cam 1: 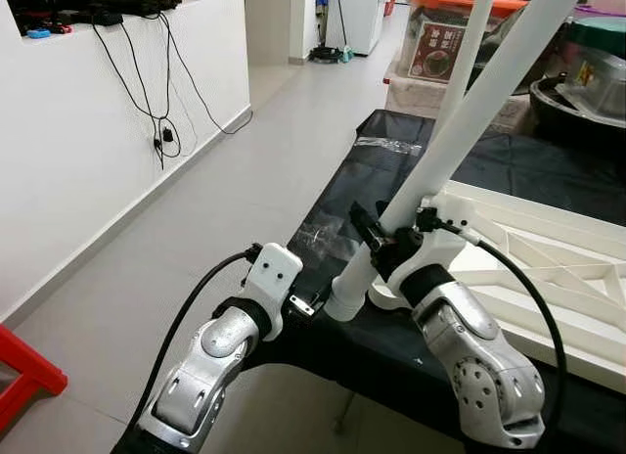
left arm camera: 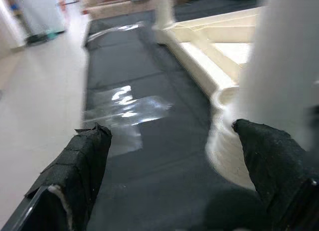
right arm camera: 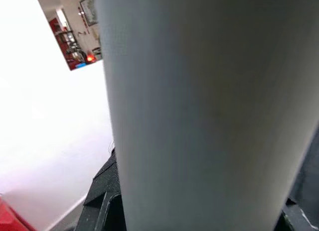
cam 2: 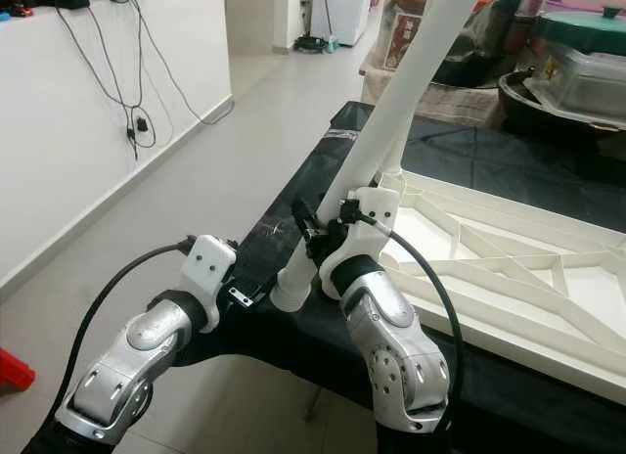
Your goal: Building children table
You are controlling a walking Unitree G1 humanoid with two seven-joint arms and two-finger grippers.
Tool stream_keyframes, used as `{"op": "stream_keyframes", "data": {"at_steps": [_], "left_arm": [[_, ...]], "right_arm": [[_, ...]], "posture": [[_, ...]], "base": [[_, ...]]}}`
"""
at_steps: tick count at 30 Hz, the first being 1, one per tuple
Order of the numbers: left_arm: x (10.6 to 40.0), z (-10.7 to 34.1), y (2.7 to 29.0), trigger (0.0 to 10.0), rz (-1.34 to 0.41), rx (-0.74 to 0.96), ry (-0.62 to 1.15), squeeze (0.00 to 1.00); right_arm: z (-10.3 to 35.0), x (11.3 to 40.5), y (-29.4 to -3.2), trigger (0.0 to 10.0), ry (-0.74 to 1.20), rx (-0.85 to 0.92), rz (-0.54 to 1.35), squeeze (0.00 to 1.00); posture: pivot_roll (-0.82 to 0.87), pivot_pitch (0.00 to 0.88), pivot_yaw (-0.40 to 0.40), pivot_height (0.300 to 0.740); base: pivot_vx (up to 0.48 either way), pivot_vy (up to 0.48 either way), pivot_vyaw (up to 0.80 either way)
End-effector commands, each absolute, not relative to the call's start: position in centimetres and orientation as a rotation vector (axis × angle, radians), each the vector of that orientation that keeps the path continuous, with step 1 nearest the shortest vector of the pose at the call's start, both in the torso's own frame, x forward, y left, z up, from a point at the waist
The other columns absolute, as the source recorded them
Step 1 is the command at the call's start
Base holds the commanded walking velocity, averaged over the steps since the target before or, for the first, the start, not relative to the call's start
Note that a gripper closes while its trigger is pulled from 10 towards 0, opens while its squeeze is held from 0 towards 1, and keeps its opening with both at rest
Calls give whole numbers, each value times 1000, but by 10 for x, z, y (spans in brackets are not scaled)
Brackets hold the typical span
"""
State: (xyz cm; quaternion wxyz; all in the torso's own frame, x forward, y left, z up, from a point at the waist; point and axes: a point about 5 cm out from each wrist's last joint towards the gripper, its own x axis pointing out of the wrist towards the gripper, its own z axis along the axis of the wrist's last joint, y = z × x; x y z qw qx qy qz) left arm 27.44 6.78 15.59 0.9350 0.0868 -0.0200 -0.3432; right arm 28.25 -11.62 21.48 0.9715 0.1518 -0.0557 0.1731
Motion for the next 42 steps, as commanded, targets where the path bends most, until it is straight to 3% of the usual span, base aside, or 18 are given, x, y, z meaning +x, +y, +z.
{"op": "stream_keyframes", "data": {"at_steps": [1, 10, 20, 42], "left_arm": [[264, 152, 52, 10000, -813, 167, -40, 0], [258, 150, 50, 10000, -826, 146, -47, 0], [265, 141, 57, 10000, -793, 194, -27, 0], [263, 129, 55, 10000, -812, 191, 6, 0]], "right_arm": [[223, 282, -108, 10000, -156, 317, 395, 0], [224, 285, -111, 10000, -171, 290, 359, 0], [226, 273, -97, 10000, -158, 310, 509, 0], [225, 262, -84, 10000, -129, 322, 621, 0]], "posture": [[117, 0, -55, 740], [126, 0, -58, 740], [120, 0, -55, 740], [113, 0, -48, 740]], "base": [[0, 0, 0], [0, 0, 0], [0, 0, 0], [0, 0, 0]]}}
